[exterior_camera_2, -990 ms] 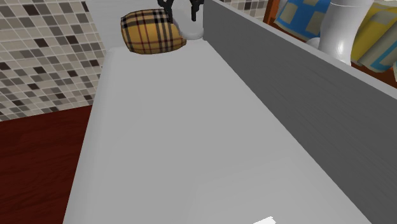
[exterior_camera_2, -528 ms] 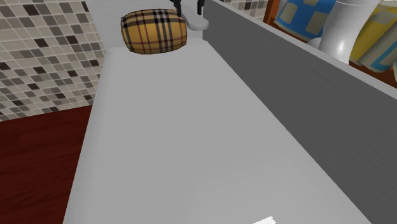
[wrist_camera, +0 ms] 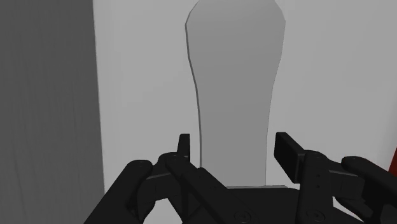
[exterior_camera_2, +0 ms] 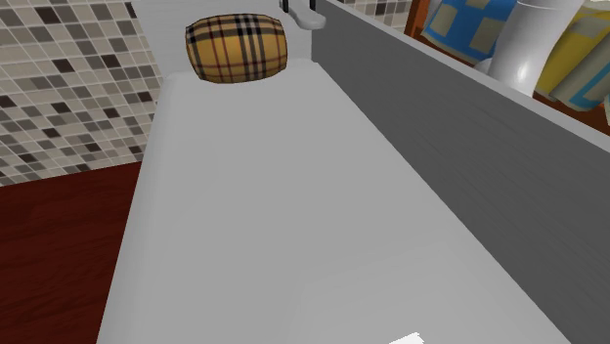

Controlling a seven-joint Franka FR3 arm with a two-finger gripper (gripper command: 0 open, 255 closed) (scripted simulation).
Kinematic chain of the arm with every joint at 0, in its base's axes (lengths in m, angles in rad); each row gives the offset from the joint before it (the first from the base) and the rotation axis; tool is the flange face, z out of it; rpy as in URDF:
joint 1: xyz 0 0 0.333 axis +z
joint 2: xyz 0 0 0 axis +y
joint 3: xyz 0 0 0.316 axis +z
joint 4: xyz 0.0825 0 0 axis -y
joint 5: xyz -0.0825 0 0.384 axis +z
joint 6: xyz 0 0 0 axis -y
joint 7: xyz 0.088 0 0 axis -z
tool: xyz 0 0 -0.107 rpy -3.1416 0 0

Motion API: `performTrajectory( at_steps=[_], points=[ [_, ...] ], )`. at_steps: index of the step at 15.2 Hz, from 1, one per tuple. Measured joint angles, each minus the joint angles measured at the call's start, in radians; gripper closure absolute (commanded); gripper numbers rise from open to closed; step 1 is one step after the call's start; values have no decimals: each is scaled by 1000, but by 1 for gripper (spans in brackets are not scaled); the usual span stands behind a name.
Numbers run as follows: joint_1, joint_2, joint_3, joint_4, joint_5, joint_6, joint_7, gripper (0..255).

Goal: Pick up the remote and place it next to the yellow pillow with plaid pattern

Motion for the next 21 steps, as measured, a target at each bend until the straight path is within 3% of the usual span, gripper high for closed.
performTrajectory(
  at_steps=[11,17,21],
  points=[
    [-133,112,-123,138,7,-31,-254,255],
    [-212,228,-175,300,25,-79,-380,255],
    [-218,210,-180,219,23,-18,-395,255]
  ],
)
